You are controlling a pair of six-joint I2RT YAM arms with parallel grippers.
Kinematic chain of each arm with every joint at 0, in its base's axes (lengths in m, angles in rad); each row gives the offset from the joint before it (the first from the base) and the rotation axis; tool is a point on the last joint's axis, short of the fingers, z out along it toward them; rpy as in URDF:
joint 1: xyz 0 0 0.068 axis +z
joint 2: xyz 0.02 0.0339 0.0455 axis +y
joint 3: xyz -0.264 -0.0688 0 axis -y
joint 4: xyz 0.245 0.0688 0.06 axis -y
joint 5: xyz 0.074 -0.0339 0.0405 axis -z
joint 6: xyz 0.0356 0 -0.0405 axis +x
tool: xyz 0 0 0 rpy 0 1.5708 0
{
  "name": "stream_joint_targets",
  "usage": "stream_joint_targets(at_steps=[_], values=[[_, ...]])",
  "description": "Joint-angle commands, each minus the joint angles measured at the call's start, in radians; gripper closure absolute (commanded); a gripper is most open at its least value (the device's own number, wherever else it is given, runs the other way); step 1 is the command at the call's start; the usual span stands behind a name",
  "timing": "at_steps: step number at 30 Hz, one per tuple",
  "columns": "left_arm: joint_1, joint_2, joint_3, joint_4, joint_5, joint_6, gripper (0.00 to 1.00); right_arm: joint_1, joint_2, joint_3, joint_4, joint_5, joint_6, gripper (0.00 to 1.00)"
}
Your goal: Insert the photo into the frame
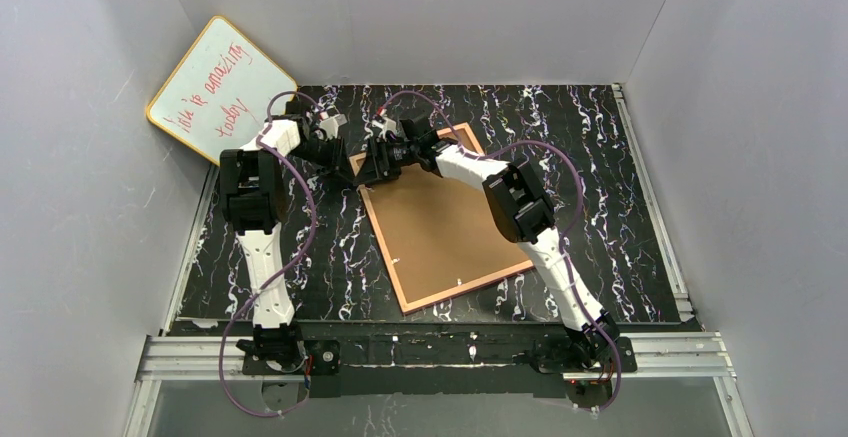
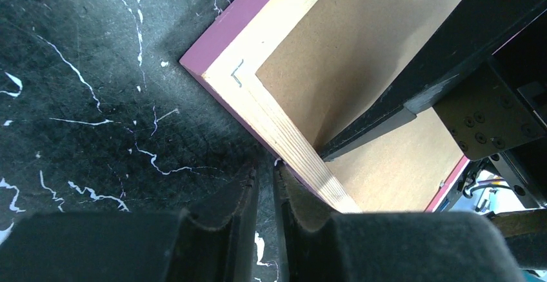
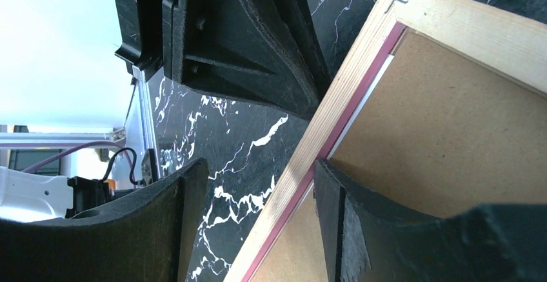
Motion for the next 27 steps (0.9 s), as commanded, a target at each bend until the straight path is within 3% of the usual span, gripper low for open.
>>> stream_joint_targets(at_steps=[1,10,19,27], values=[[-0.040,0.006,0.004,-0.002,-0.031,0.023,0.85,0.046,-0.034,-0.056,-0.049,-0.038,0.021,0.31],[-0.041,0.003,0.006,-0.007,-0.044,0.027,0.85,0.048,-0.058,-0.063,-0.085,-0.027,0.004,0.32],[-0.042,-0.006,0.005,-0.016,-0.047,0.050,0.86,0.050,-0.137,-0.200,-0.077,-0.026,0.003,0.33],[-0.032,-0.060,-0.003,-0.061,-0.053,0.095,0.85,0.013,-0.087,0.006,-0.170,-0.034,-0.009,0.23]])
